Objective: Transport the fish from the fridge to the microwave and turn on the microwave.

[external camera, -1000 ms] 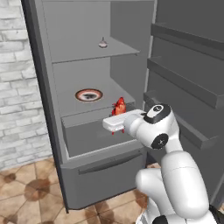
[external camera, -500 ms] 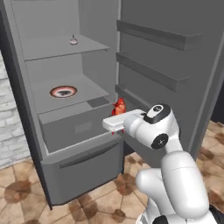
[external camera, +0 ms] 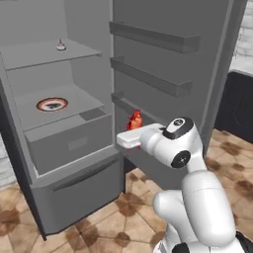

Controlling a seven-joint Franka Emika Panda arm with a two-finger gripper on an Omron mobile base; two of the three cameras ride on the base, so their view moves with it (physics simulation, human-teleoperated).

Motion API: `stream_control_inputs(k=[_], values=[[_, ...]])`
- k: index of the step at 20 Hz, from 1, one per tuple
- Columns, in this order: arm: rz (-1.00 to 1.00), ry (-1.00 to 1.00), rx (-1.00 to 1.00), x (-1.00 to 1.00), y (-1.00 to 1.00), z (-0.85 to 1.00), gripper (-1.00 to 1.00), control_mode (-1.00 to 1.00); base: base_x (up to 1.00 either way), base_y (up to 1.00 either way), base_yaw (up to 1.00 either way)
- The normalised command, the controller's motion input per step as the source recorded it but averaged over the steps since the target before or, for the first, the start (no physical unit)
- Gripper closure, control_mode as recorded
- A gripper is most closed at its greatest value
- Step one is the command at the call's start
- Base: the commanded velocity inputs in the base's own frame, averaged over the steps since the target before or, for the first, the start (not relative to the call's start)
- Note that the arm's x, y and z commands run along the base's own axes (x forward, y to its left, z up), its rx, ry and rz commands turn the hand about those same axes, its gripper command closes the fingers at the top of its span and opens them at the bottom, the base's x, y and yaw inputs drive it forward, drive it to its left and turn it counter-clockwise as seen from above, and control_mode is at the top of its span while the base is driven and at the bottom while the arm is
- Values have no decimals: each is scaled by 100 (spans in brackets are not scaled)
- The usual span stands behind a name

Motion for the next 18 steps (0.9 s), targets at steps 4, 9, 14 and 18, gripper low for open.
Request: stream_control_inputs(k=[4,9,14,18], values=[[0,0,0,0,0,0,100,100,-61,2,-33],[0,0,0,0,0,0,100,100,-65,1,-35],[0,0,0,0,0,0,100,100,-48,29,-37],[0,0,0,0,0,0,100,100,-29,66,-38]])
